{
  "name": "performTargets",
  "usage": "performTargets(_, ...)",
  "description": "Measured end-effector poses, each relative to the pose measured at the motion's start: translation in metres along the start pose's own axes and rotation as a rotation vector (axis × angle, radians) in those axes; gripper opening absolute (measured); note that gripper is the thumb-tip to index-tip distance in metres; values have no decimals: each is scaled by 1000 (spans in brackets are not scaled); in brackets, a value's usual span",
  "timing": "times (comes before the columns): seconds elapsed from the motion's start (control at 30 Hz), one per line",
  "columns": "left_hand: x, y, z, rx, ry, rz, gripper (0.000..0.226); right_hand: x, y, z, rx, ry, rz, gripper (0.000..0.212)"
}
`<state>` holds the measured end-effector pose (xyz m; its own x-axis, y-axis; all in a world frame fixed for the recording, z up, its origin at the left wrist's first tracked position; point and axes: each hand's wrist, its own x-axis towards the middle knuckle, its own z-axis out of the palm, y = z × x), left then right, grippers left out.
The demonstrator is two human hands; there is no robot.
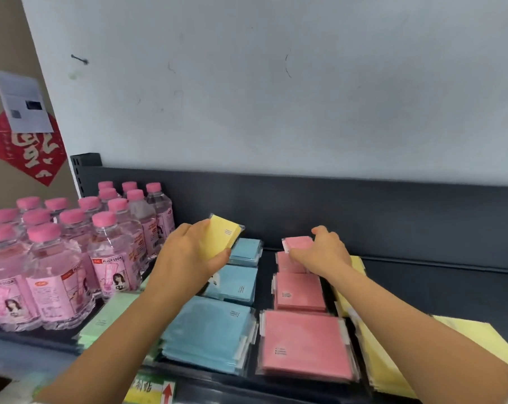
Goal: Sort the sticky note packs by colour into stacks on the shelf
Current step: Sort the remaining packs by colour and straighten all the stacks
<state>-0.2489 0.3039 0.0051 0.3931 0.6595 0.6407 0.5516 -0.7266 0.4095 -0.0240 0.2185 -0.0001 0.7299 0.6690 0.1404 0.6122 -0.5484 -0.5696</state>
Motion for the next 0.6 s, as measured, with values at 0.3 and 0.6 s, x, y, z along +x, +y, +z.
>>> performTargets(0.3,18,-11,20,-75,-64,-85,64,21,-12,38,-192,-30,76,69)
performTargets(0.6,45,-37,-5,-272,-47,-95,54,26,-11,32,-157,-36,131,82)
